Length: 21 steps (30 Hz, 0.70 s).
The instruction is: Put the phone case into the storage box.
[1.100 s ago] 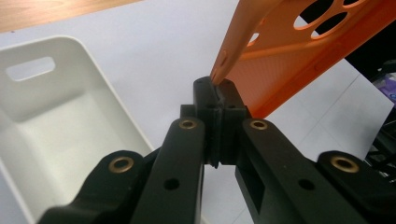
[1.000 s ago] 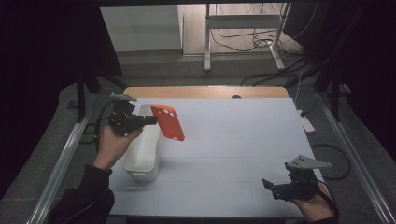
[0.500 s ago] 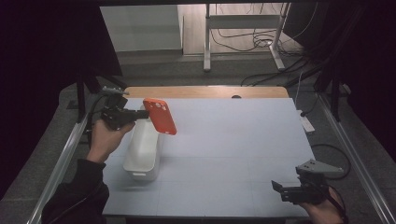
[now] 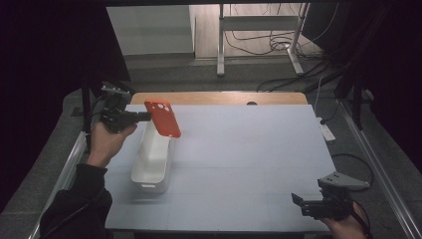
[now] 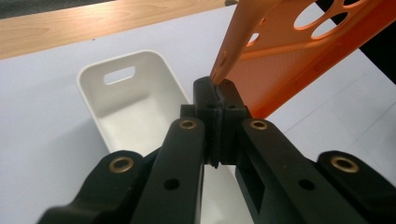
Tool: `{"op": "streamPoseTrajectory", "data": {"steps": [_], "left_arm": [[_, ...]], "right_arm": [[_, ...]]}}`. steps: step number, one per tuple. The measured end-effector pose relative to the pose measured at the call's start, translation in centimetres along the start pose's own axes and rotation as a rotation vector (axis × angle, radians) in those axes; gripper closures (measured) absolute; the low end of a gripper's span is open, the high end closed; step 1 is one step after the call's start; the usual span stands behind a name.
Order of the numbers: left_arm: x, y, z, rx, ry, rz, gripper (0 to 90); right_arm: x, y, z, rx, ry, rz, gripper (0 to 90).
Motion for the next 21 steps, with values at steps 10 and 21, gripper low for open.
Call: {"op": "streamPoseTrajectory", "data": {"steps": [10, 21], "left_arm": [[0.0, 1.9, -0.5, 0.027, 0.001, -0.045, 89.2], [-0.8, 3.6, -1.0, 0.055, 0.008, -0.078, 89.3]], "right_arm": [[-0.1, 0.0, 0.0, 0.001, 0.011, -0.003, 0.0], [-0.1, -0.1, 0.0, -0.005, 0.013, 0.002, 0.0]]}}
Point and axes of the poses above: each handheld gripper's, and its own axes: x roughly backward along the jaws, z roughly out of its underside, y roughly to its left, the point moved 4 cm from there along -x, roughly forward along the jaws, and after that the axes turned 1 degree about z, right-handed, at the moved point
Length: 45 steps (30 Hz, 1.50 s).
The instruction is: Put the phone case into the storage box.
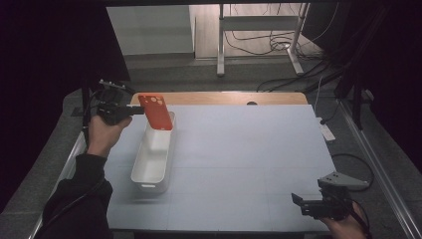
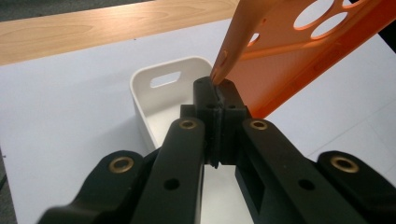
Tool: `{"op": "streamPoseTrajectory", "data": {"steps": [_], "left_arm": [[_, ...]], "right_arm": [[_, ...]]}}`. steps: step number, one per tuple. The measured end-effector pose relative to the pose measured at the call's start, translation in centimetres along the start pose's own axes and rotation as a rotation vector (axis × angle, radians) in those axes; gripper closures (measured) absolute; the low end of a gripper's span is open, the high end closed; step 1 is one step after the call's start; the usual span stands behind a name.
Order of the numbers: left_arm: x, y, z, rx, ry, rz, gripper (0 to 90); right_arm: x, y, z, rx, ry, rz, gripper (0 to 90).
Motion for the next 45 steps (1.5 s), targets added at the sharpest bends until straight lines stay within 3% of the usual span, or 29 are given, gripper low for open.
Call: {"op": "streamPoseTrajectory", "data": {"steps": [14, 29, 45], "left_arm": [[-1.4, 1.2, -0.2, 0.024, 0.024, -0.040, 89.2], [-3.1, 1.6, -0.4, 0.034, 0.055, -0.067, 89.2], [-5.7, 3.0, 0.7, 0.087, 0.101, -0.086, 89.3]], "right_arm": [[0.0, 0.1, 0.0, 0.007, -0.003, -0.003, 0.0], [0.0, 0.1, 0.0, 0.014, 0.004, -0.009, 0.0], [-0.1, 0.2, 0.0, 0.024, 0.014, -0.016, 0.0]]}}
Point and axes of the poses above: each handheld gripper's, and its own axes: x roughly backward along the jaws, z roughly out of its underside, y roughly to its left, the point moved 4 cm from there along -x, roughly forward along the jaws, and after that the axes turned 1 degree about z, right-handed, at the moved point
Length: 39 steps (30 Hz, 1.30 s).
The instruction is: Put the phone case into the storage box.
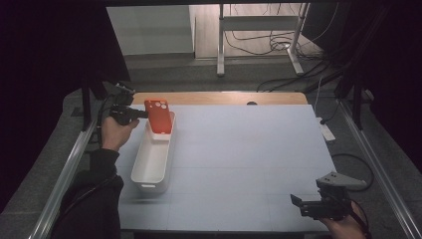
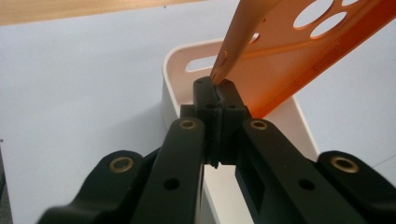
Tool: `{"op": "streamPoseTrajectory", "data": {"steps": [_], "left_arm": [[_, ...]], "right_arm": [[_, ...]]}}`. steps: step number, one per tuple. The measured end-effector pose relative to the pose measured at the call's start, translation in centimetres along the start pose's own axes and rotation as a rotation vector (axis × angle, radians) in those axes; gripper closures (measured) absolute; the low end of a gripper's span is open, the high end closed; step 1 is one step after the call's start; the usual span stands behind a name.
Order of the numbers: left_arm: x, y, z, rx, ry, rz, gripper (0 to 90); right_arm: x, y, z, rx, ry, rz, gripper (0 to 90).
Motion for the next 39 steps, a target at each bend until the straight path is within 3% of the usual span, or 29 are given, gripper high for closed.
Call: {"op": "streamPoseTrajectory", "data": {"steps": [10, 20, 23, 32, 39], "left_arm": [[-1.6, 0.3, 0.6, 0.031, 0.036, -0.004, 89.2], [-3.1, 0.3, 0.8, 0.034, 0.070, -0.016, 88.9], [-3.2, 0.3, 0.8, 0.033, 0.061, -0.016, 87.3], [-3.0, 0.2, 0.6, 0.028, 0.021, 0.036, 73.9], [-2.6, -0.2, 0.8, -0.017, -0.014, 0.055, 62.2]], "right_arm": [[-0.1, 0.0, 0.0, 0.001, 0.003, -0.003, 0.0], [-0.1, 0.1, 0.0, 0.005, 0.004, -0.007, 0.0], [0.0, 0.1, 0.0, 0.007, 0.004, -0.007, 0.0], [-0.1, 0.2, 0.0, 0.012, 0.005, -0.009, 0.0], [-0.1, 0.2, 0.0, 0.012, 0.005, -0.011, 0.0]]}}
Point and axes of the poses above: each handheld gripper's, and its own axes: x roughly backward along the jaws, z roughly out of its underside, y roughly to its left, the point moved 4 cm from there along -x, roughly forward along the jaws, and after that the axes turned 1 degree about z, right-handed, at the moved point
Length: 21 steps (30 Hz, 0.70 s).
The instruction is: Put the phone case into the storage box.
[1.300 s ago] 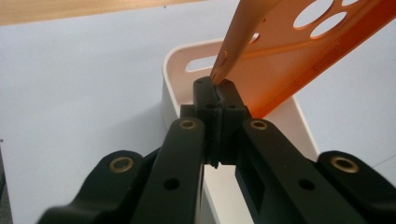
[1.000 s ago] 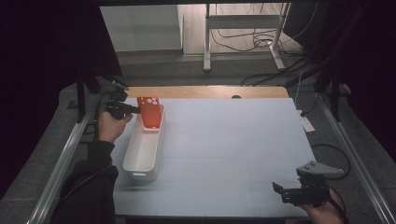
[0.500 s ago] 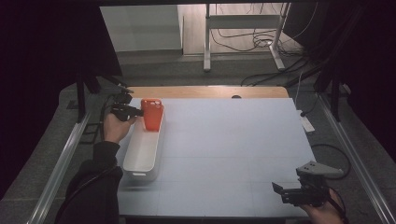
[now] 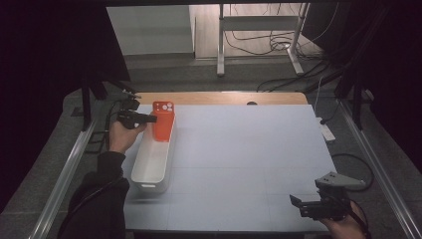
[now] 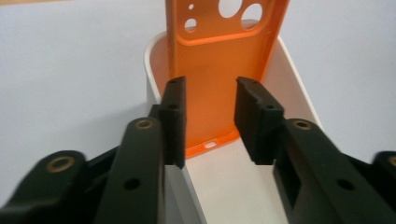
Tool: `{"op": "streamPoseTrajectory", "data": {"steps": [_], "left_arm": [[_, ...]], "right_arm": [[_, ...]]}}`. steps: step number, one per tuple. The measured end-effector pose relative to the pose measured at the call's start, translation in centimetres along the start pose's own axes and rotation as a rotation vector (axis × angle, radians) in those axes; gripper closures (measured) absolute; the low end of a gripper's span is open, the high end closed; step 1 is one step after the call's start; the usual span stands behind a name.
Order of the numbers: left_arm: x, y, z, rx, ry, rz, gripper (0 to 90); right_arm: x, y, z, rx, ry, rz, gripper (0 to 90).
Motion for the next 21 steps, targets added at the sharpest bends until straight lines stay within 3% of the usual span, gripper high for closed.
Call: {"op": "streamPoseTrajectory", "data": {"steps": [3, 21], "left_arm": [[0.1, -0.2, 0.1, -0.031, -0.010, 0.009, 57.2], [1.3, -1.1, 0.4, -0.117, -0.067, 0.027, 33.5]], "right_arm": [[0.0, 0.0, 0.0, 0.000, 0.003, 0.001, 0.0], [0.0, 0.0, 0.0, 0.006, 0.005, 0.002, 0.0]]}}
Point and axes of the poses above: each handheld gripper's, and its own axes: x roughly backward along the jaws, z roughly out of its underside, y roughly to its left, the point moved 4 cm from there along -x, roughly forward along the jaws, and after that the axes turned 1 degree about z, right-handed, at the moved point
